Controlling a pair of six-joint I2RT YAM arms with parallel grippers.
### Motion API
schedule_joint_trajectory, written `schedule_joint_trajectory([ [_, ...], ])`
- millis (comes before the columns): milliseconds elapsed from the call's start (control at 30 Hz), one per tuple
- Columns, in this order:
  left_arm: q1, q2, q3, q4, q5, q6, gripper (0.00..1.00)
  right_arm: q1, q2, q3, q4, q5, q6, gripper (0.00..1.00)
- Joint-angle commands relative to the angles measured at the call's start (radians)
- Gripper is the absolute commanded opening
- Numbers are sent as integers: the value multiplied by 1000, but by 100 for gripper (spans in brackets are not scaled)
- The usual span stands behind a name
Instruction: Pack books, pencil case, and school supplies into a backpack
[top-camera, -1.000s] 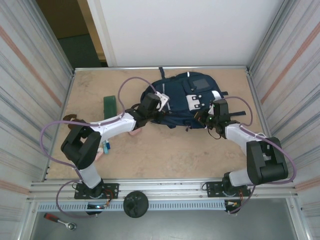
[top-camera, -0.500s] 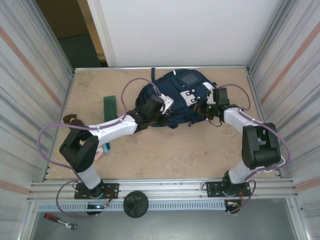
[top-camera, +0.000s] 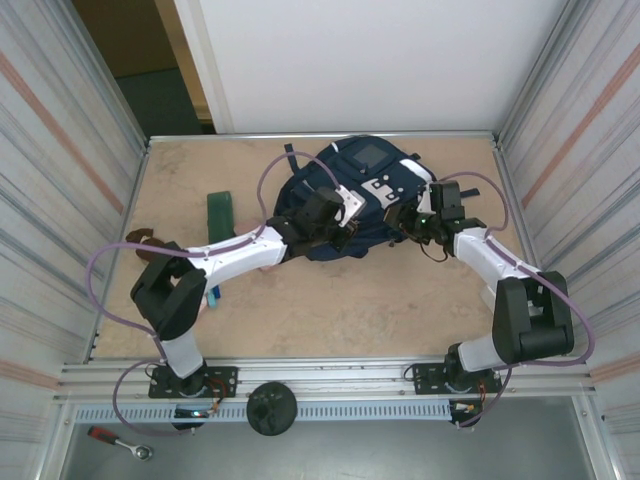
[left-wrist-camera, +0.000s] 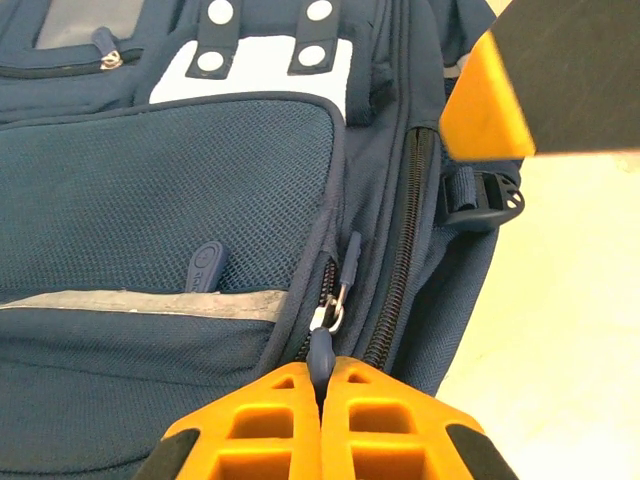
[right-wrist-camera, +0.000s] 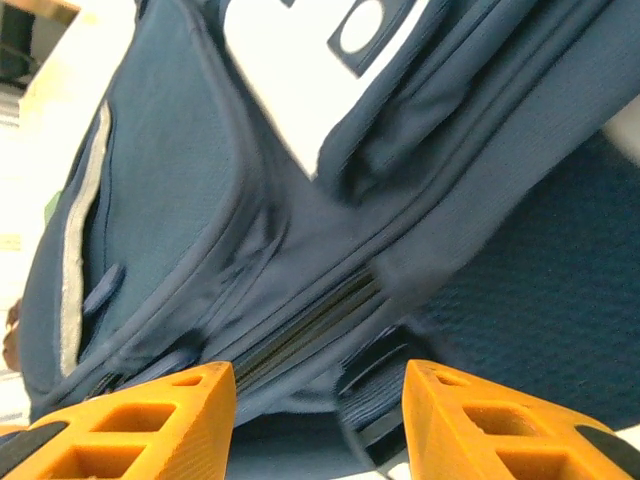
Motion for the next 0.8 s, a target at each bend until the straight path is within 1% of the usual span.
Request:
schedule_joint_trajectory([
  [0, -14, 1, 56, 59, 24, -9, 0, 35, 15, -4, 31, 29, 36, 48],
  [167, -25, -7, 49, 56, 20, -11, 0, 42, 47, -37, 69, 92, 68, 49],
  [267, -30, -15, 39, 58, 17, -10, 0, 42, 69, -39, 87, 110, 81, 49],
  [567, -41, -22, 16, 56, 33, -4, 0, 43, 114, -27, 187, 103, 116, 52],
  [633, -41, -22, 13, 55, 35, -6, 0, 41, 117, -23, 186, 116, 113, 47],
  [767, -41, -32, -1, 60, 7, 0, 0, 28, 109, -33, 169, 146, 90, 18],
])
